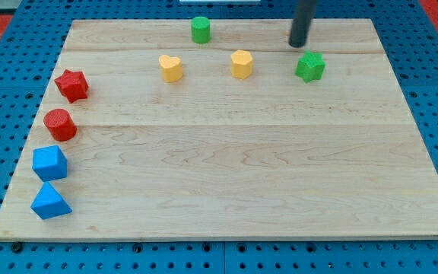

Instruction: Push the green circle towards down

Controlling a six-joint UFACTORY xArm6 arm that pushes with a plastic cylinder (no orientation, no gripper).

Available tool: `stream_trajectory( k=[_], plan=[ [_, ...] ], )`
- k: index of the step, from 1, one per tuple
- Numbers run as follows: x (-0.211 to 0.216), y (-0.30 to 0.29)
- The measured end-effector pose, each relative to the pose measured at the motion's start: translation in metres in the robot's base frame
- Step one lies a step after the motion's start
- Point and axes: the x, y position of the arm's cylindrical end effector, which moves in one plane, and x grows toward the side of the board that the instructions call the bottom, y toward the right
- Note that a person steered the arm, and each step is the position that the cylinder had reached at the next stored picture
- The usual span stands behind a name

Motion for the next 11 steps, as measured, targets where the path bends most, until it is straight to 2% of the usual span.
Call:
stream_trajectory(
  k=[1, 3, 5, 6, 8, 11],
  plan=[
    [-0.019, -0.059],
    [-0.016, -0.184],
    [-0.046, -0.186],
    [-0.042, -0.233],
    [0.020, -0.290],
    [0.088, -0.331]
  ],
)
